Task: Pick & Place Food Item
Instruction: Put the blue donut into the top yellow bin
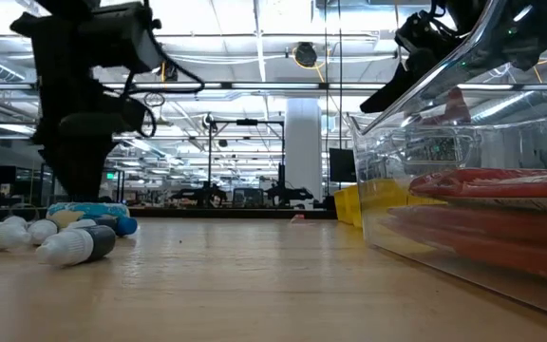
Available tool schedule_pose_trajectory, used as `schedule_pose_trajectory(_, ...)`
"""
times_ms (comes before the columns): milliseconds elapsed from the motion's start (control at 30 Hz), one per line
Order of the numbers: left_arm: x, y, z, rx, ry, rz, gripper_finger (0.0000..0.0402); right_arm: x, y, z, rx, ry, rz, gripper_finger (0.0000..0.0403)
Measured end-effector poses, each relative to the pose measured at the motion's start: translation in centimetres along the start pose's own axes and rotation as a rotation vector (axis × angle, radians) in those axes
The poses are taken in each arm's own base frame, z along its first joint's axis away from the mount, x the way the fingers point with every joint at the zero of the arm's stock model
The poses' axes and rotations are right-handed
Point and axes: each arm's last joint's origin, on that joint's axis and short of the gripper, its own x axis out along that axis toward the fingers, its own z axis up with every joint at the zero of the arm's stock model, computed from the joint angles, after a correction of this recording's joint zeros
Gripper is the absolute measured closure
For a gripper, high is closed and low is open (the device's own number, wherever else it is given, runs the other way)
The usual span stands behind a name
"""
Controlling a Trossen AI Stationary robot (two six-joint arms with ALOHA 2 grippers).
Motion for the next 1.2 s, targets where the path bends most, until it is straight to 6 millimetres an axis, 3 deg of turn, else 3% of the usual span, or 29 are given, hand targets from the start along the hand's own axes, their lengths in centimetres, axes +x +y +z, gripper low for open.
schedule_pose_trajectory(300, 1.9, 0.5, -1.0, -0.067, 0.004, -0.006, 0.0089, 0.0, 0.0, 0.0, -0.002, 0.000, 0.004, 0.0216)
schedule_pose_trajectory(767, 1.8, -0.1, 0.0, -0.018, -0.042, -0.121, 0.0290, 0.0, 0.0, 0.0, 0.015, 0.000, 0.004, 0.0216)
schedule_pose_trajectory(967, 0.2, -0.2, 2.7, 0.069, -0.177, -0.094, 0.0340, 0.0, 0.0, 0.2, 0.066, -0.025, 0.003, 0.0216)
schedule_pose_trajectory(1200, -4.4, -1.9, 8.3, 0.191, -0.647, -0.103, 0.0363, 0.2, 0.0, 0.5, 0.174, -0.056, 0.004, 0.0216)
